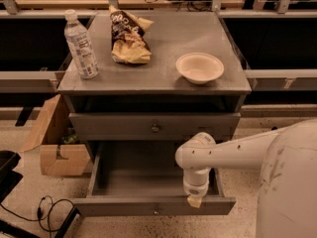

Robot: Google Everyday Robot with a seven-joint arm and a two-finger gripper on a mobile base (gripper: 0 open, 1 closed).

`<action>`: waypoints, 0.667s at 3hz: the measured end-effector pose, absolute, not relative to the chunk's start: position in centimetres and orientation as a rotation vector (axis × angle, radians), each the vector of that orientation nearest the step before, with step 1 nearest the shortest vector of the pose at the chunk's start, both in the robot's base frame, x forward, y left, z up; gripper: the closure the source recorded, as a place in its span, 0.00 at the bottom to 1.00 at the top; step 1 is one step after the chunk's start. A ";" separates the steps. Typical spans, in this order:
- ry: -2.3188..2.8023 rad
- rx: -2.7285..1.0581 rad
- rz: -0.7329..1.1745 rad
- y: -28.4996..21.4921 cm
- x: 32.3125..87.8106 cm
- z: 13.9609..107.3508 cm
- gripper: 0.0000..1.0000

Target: Open middle drawer

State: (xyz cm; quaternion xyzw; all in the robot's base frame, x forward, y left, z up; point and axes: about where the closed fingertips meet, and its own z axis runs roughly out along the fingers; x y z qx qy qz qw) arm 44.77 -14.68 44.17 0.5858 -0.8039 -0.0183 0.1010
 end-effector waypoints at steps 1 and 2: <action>-2.375 1.731 -0.054 -14.7 44.8 44.2 0.28; -2.375 1.731 -0.054 -14.7 44.8 44.2 0.04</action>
Offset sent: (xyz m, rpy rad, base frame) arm 0.0000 0.0000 0.0000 0.0000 0.0001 0.0000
